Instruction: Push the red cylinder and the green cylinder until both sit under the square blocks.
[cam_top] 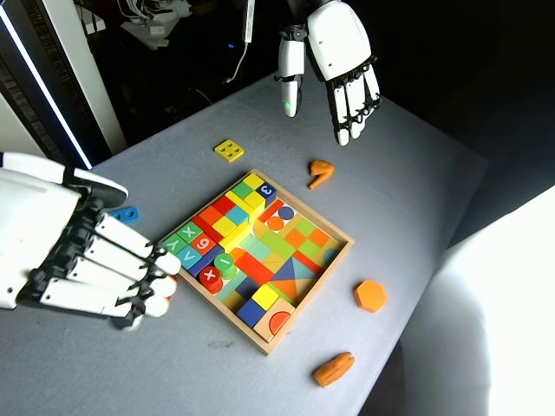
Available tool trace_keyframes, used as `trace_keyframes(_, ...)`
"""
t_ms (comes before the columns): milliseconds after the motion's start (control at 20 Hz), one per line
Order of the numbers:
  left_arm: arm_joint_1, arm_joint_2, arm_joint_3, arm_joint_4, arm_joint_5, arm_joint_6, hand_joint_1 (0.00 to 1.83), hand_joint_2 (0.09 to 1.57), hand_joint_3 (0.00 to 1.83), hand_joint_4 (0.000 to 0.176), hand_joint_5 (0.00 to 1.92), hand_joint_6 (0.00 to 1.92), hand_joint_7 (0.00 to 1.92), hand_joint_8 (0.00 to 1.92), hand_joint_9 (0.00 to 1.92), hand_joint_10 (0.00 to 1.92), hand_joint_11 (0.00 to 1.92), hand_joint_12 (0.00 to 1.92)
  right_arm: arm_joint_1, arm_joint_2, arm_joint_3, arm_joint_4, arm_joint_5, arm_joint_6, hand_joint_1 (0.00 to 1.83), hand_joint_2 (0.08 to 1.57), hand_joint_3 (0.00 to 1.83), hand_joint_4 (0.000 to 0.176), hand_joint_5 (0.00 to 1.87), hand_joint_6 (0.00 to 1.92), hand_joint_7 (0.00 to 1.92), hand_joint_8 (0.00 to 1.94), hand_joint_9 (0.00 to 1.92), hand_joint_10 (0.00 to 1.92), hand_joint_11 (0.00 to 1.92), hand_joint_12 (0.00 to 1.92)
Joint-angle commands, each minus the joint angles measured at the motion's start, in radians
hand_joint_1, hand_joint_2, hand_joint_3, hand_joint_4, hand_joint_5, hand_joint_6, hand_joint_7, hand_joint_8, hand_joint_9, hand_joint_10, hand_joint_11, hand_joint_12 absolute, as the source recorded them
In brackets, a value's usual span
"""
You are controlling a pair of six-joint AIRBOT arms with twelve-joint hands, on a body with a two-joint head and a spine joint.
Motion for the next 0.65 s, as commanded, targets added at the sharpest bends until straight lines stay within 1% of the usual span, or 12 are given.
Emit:
trace_keyframes(0,-0.01,0.013,0.0,0.05,-0.039,0.003,0.23,1.28,0.0,0.0,0.5,0.02,0.69,0.03,0.75,0.09,0.24,1.34,0.01,0.016,-0.002,-0.004,0.081,0.0,0.06,1.25,0.0,0.0,0.62,0.22,0.76,0.53,0.56,1.18,0.22,1.78)
trace_keyframes(50,-0.01,0.013,0.0,0.05,-0.039,0.003,0.22,1.29,0.0,0.0,0.54,0.01,0.78,0.03,0.84,0.13,0.29,1.4,0.01,0.019,-0.002,-0.004,0.085,0.004,0.07,1.24,0.0,0.0,0.58,0.39,0.7,0.77,0.57,1.31,0.27,1.83)
trace_keyframes(100,-0.009,0.013,-0.001,0.05,-0.039,0.003,0.22,1.29,0.0,0.0,0.55,0.01,0.81,0.03,0.89,0.16,0.32,1.42,0.01,0.02,0.0,-0.004,0.094,0.015,0.07,1.25,0.0,0.0,0.53,0.53,0.66,0.91,0.57,1.37,0.29,1.86)
trace_keyframes(150,-0.009,0.013,-0.001,0.05,-0.039,0.003,0.26,1.29,0.0,0.0,0.58,0.01,0.85,0.03,0.93,0.18,0.38,1.4,0.01,0.019,0.003,-0.004,0.103,0.024,0.07,1.25,0.0,0.0,0.52,0.62,0.65,0.96,0.58,1.41,0.3,1.89)
trace_keyframes(250,-0.008,0.013,-0.001,0.05,-0.039,0.003,0.24,1.3,0.0,0.0,0.61,0.01,0.91,0.02,0.96,0.21,0.42,1.36,0.013,0.016,0.003,-0.004,0.105,0.025,0.06,1.25,0.0,0.0,0.49,0.7,0.64,0.99,0.57,1.43,0.29,1.92)
trace_keyframes(350,-0.007,0.013,-0.001,0.05,-0.039,0.003,0.2,1.31,0.0,0.0,0.62,0.0,0.94,0.01,0.97,0.23,0.44,1.34,0.008,0.013,0.003,-0.004,0.105,0.025,0.06,1.26,0.0,0.0,0.5,0.73,0.62,1.0,0.55,1.45,0.28,1.92)
trace_keyframes(400,-0.006,0.013,-0.001,0.049,-0.039,0.003,0.24,1.3,0.0,0.0,0.64,0.0,0.98,0.0,0.92,0.39,0.43,1.38,0.006,0.012,0.003,-0.004,0.105,0.024,0.09,1.26,0.0,0.0,0.53,0.74,0.63,1.03,0.53,1.49,0.31,1.92)
trace_keyframes(450,-0.006,0.013,-0.001,0.049,-0.039,0.003,0.24,1.3,0.0,0.0,0.64,0.0,0.98,0.0,0.92,0.39,0.43,1.38,0.005,0.011,0.003,-0.004,0.107,0.019,0.09,1.26,0.0,0.0,0.53,0.74,0.63,1.03,0.53,1.49,0.31,1.92)
trace_keyframes(550,-0.006,0.013,-0.002,0.049,-0.039,0.003,0.22,1.31,0.0,0.0,0.64,0.0,0.98,0.0,0.82,0.6,0.41,1.42,0.002,0.008,0.003,-0.005,0.135,-0.001,0.08,1.26,0.0,0.0,0.54,0.75,0.61,1.06,0.52,1.53,0.32,1.92)
trace_keyframes(600,-0.006,0.013,-0.002,0.049,-0.039,0.003,0.22,1.31,0.0,0.0,0.66,0.0,1.0,0.01,0.82,0.67,0.43,1.43,0.001,0.008,0.003,-0.013,0.144,0.0,0.09,1.26,0.0,0.0,0.54,0.75,0.61,1.06,0.51,1.53,0.31,1.92)
